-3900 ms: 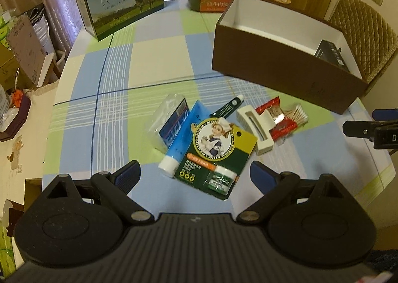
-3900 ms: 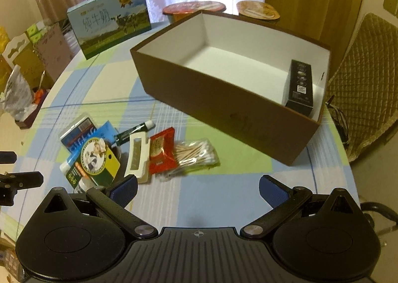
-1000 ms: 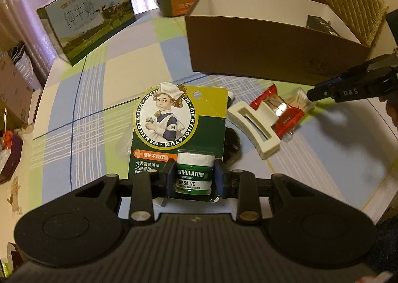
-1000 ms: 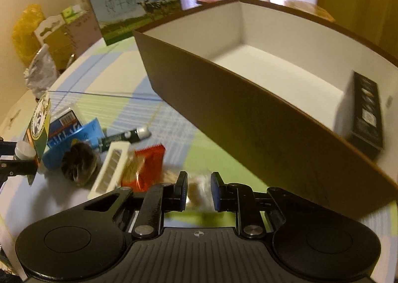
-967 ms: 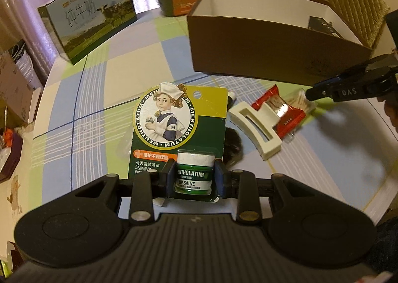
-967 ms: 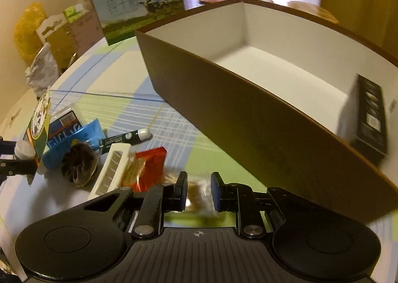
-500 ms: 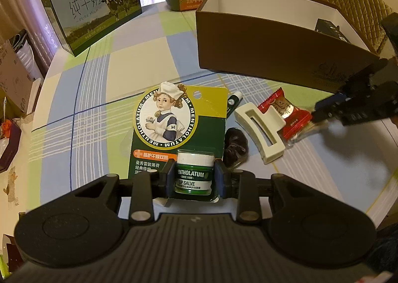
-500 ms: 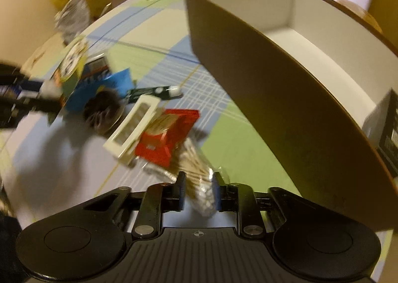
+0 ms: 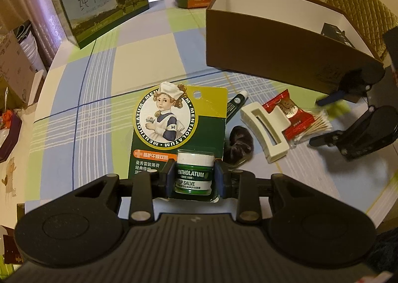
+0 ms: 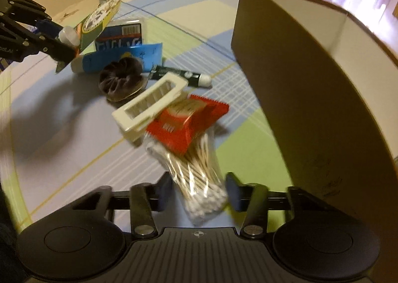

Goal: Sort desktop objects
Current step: 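Grasp the cotton swab bag with the right gripper while the left holds the card, then carry the lip salve card and swab bag over the brown box with both grippers, then open both grippers to drop the card and swab bag into the box, then withdraw both grippers from the brown box toward the loose items, then grasp the clear floss case with the left gripper while the right grasps the red candy packet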

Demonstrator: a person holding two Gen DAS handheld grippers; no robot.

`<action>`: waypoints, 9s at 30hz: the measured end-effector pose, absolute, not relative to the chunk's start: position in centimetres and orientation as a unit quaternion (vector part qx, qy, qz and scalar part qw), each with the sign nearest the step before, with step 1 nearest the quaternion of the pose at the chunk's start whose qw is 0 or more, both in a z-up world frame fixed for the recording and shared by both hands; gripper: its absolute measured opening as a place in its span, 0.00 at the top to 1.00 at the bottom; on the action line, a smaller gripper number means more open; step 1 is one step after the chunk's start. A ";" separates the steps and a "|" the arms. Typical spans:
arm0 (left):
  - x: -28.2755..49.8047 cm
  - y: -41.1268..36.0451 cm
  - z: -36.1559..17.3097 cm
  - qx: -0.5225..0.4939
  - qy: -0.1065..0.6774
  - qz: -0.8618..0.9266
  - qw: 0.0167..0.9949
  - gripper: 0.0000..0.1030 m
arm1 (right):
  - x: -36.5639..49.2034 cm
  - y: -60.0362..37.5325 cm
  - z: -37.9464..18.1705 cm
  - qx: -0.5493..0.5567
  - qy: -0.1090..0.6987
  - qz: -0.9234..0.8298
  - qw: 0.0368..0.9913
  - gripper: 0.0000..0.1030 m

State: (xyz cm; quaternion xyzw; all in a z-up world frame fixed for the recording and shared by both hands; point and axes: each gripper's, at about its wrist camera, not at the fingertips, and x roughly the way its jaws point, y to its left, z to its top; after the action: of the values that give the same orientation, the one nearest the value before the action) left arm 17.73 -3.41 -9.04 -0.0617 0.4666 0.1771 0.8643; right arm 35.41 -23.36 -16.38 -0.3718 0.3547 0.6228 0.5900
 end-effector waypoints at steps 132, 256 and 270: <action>47.8 -2.3 -9.2 0.006 0.552 0.039 0.833 0.16 | 51.4 -21.4 -6.1 -0.186 0.461 0.361 0.789 0.02; 16.9 2.1 -7.9 -0.090 0.486 0.183 0.850 0.20 | 35.5 -25.6 -12.5 -0.171 0.478 0.441 0.740 0.02; 20.5 5.6 -10.6 -0.067 0.512 0.111 0.849 0.33 | 37.2 -25.9 -14.6 -0.146 0.510 0.376 0.760 0.02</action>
State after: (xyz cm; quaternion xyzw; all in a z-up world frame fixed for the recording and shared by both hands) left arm 20.53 5.65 -10.64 -0.0667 0.5120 0.1109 0.8492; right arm 37.17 -25.91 -14.65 -0.1461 0.5095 0.3764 0.7598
